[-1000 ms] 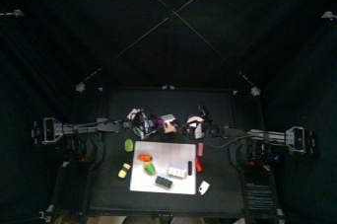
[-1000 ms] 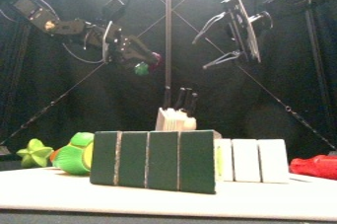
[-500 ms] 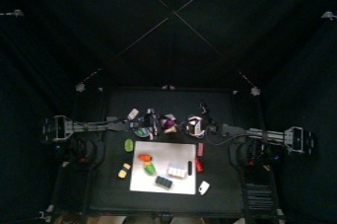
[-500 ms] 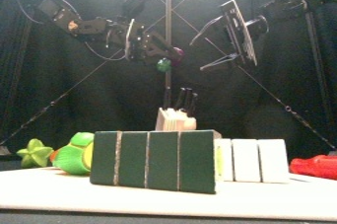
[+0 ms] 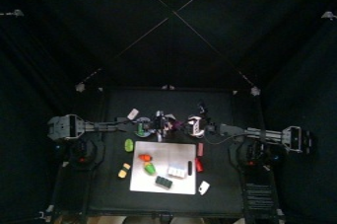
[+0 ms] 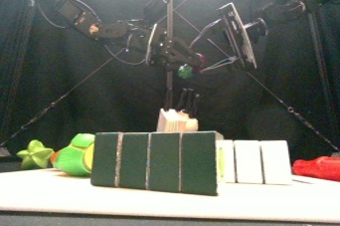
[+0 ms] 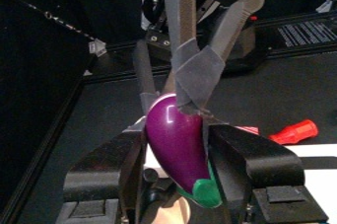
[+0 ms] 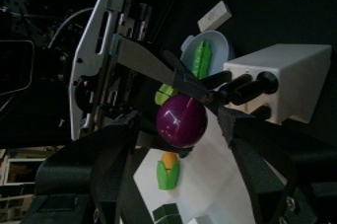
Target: Hand over eggplants to left hand
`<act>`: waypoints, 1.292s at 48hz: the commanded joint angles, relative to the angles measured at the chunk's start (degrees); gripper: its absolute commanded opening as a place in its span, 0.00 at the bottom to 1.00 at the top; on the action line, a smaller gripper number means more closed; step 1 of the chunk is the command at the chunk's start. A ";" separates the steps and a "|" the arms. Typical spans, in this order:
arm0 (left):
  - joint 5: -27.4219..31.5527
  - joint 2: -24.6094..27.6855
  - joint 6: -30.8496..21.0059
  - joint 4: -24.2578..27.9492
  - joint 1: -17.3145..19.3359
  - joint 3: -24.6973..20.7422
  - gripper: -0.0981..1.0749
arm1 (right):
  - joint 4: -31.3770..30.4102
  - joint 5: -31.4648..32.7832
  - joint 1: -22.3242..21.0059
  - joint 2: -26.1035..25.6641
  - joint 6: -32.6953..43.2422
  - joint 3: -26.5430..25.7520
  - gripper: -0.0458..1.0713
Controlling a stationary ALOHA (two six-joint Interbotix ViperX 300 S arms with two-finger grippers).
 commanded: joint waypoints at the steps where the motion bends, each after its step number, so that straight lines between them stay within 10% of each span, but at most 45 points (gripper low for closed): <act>1: 0.00 -0.18 -0.09 0.09 0.09 -2.29 0.63 | 0.09 -0.53 0.09 -0.18 -0.09 -1.41 0.89; 18: 0.09 0.79 -0.09 0.18 0.18 -3.16 0.63 | -0.44 -0.44 -0.44 0.53 -0.26 -1.32 0.85; 37: 0.09 0.79 -0.09 0.18 0.35 -3.25 0.66 | -0.44 -0.35 -0.62 0.53 -0.26 -0.88 0.59; 62: -0.62 0.79 -0.09 -0.09 0.44 -2.81 0.93 | -0.44 -0.35 -0.62 0.18 -0.26 0.44 0.58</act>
